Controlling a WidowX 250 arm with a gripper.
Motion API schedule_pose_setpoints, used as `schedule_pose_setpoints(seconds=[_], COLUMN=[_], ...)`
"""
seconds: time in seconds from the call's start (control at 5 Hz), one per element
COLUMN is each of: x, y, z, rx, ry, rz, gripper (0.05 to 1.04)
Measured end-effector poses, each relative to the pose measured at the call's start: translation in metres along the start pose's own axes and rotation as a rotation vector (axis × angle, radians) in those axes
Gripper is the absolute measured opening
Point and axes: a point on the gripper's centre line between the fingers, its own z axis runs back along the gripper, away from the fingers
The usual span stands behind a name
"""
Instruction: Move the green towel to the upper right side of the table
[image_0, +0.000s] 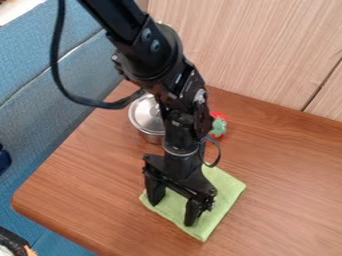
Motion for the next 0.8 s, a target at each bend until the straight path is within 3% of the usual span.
schedule_pose_setpoints(seconds=[0.8], x=[0.086], y=[-0.047], z=[0.002], rx=[-0.051], ry=[-0.054], rz=[-0.097], gripper=[1.001])
